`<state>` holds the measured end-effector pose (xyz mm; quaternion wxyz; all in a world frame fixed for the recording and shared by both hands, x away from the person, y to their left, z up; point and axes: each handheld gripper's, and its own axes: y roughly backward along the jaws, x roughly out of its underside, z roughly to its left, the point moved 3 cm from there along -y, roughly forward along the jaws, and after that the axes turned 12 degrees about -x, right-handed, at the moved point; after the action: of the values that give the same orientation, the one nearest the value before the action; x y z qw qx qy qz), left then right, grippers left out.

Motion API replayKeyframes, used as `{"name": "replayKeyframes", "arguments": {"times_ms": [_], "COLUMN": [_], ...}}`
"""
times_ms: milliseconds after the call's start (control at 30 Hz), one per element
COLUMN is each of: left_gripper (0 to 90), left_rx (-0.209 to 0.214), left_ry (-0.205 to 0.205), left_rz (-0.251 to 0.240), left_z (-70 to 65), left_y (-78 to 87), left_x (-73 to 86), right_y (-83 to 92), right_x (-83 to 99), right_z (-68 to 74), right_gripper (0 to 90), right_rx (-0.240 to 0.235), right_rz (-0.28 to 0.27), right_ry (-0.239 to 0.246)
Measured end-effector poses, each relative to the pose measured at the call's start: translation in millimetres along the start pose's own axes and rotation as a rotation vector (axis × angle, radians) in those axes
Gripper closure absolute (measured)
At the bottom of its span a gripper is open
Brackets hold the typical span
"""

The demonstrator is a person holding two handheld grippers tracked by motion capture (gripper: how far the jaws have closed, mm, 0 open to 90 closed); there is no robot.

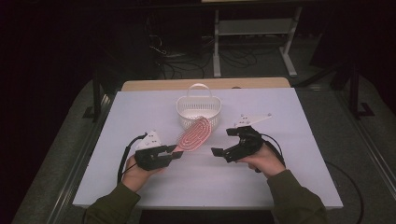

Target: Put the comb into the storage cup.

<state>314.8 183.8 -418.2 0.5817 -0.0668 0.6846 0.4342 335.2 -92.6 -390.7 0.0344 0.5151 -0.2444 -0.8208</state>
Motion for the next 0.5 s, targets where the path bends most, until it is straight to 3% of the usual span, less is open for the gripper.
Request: {"name": "replayKeyframes", "arguments": {"times_ms": [500], "left_gripper": [70.0], "left_rx": [-0.009], "left_ry": [-0.005], "left_rz": [-0.011], "left_z": [-3.0], "left_y": [-1.1], "left_x": [-0.6], "right_y": [-7.2], "right_x": [-10.6], "right_z": [2.2], "right_gripper": [0.0], "right_rx": [-0.019], "right_rz": [-0.011], "right_ry": [0.007]}}
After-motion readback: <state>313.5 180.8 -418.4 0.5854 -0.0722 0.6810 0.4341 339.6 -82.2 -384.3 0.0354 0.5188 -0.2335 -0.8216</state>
